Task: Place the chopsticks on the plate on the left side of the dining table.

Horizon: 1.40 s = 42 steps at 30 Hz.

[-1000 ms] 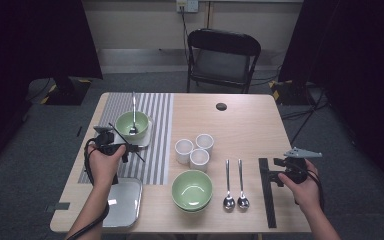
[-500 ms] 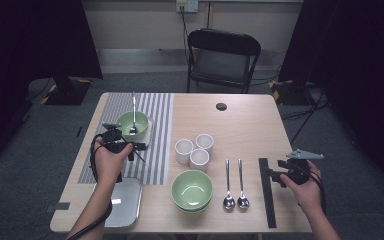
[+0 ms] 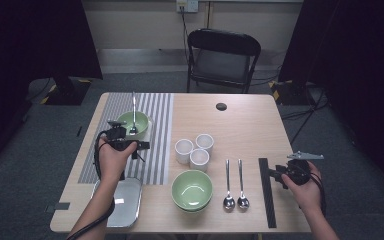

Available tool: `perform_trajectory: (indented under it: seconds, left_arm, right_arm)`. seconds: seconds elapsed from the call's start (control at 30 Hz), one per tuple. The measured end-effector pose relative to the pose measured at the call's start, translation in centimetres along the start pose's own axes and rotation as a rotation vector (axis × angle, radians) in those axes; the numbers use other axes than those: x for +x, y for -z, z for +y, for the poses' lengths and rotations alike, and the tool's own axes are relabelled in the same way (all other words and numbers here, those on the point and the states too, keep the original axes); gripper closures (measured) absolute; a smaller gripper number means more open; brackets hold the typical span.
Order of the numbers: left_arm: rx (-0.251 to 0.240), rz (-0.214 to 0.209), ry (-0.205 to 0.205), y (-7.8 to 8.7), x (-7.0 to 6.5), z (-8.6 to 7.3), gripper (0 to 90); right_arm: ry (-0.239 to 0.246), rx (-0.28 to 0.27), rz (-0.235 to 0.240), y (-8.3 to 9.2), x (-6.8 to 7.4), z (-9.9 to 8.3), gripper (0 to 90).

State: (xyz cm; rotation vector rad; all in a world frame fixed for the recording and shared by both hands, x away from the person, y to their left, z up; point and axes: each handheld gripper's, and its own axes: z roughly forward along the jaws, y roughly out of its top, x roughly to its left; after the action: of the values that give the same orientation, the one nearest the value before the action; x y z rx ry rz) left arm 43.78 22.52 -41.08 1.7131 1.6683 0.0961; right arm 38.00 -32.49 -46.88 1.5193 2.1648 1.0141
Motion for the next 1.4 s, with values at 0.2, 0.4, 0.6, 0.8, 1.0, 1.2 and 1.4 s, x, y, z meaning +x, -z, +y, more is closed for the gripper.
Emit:
perform_trajectory:
  seconds: [0.2, 0.4, 0.6, 0.8, 1.0, 1.2, 1.4]
  left_arm:
    - [0.001, -0.017, -0.007, -0.09, 0.01, -0.2, 36.2]
    - [0.004, -0.015, -0.013, -0.24, 0.21, -0.48, 36.0]
    - [-0.005, -0.011, -0.016, -0.06, 0.24, -0.59, 36.0]
    - [-0.005, -0.02, -0.025, 0.06, 0.0, -0.63, 36.3]
    - [0.004, -0.021, -0.021, -0.08, -0.07, -0.69, 36.9]
    - [-0.003, -0.017, -0.019, -0.16, -0.01, -0.78, 37.0]
    - [-0.005, -0.009, -0.023, -0.07, -0.02, -0.8, 37.4]
  right_arm:
    - [-0.021, 0.079, -0.011, -0.62, 0.14, -0.32, 66.8]
    - [-0.036, 0.091, -0.017, -0.78, -0.09, -0.44, 72.0]
    - [-0.024, 0.097, -0.014, -0.87, 0.22, -0.35, 77.5]
    - [-0.023, 0.102, -0.007, -1.01, 0.44, -0.27, 79.9]
    - [-0.026, 0.106, -0.011, -0.91, 0.47, -0.23, 83.1]
    - [-0.023, 0.109, -0.015, -0.94, 0.57, -0.2, 83.1]
    - [-0.02, 0.106, -0.015, -1.0, 0.49, -0.19, 82.1]
